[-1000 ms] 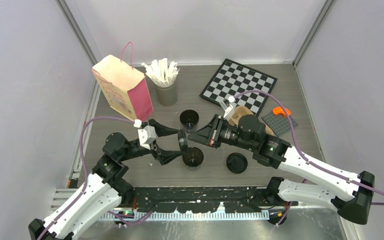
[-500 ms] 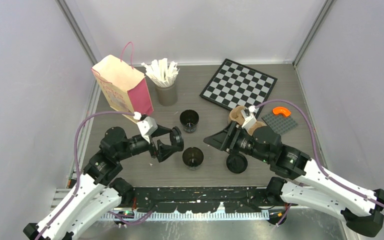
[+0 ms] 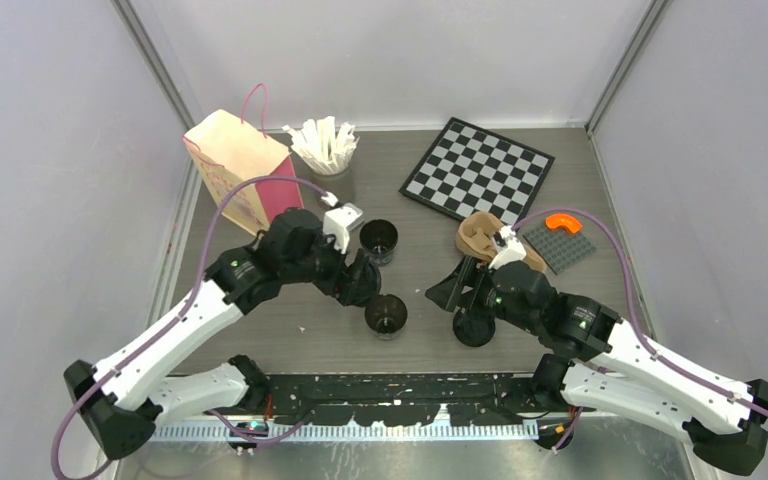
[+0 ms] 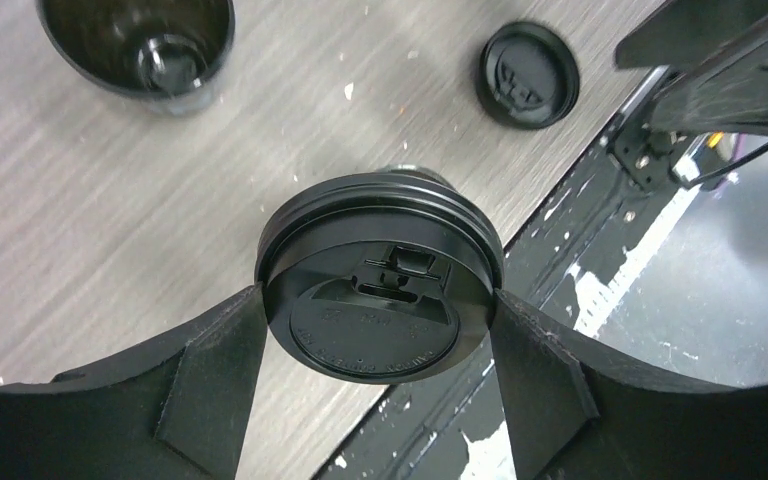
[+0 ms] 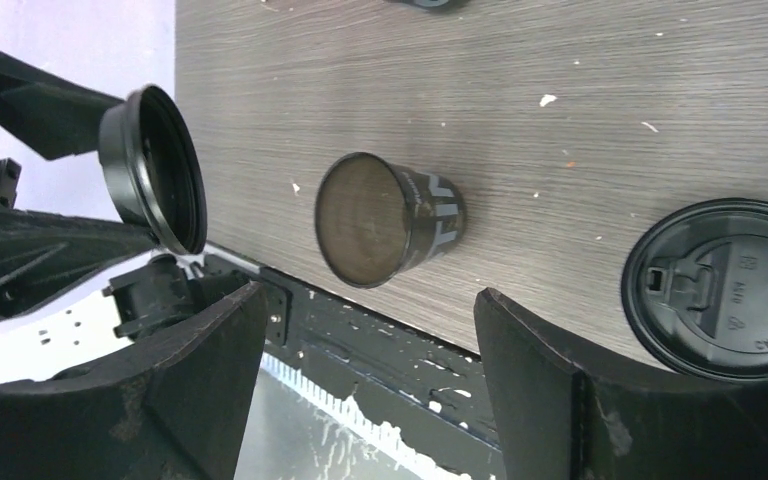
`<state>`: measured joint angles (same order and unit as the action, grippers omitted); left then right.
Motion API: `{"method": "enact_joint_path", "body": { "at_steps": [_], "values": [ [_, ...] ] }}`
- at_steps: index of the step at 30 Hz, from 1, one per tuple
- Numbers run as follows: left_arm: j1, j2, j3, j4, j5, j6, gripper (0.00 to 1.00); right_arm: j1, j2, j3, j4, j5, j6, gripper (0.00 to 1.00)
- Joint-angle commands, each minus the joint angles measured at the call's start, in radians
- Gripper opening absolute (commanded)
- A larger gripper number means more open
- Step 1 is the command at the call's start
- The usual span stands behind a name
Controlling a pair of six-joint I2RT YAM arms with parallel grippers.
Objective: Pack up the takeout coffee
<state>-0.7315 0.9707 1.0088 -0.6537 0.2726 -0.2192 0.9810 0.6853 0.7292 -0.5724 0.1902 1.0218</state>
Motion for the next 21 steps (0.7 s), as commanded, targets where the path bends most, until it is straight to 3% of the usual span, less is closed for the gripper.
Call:
{"method": "enact_joint_path", "body": {
  "at_steps": [1, 8, 21],
  "values": [
    [-0.104, 0.082, 0.106, -0.187, -0.153, -0.089, 0.63, 0.006, -0.02, 0.007, -0.042, 0.076, -0.019, 0.8],
    [-0.231, 0.239, 0.191, -0.248, -0.291, -0.127, 0.63, 0.007, -0.035, -0.003, -0.067, 0.096, -0.014, 0.81],
    [-0.266, 0.493, 0.312, -0.294, -0.25, -0.119, 0.65, 0.007, -0.081, -0.017, -0.103, 0.125, -0.004, 0.81]
  ]
}}
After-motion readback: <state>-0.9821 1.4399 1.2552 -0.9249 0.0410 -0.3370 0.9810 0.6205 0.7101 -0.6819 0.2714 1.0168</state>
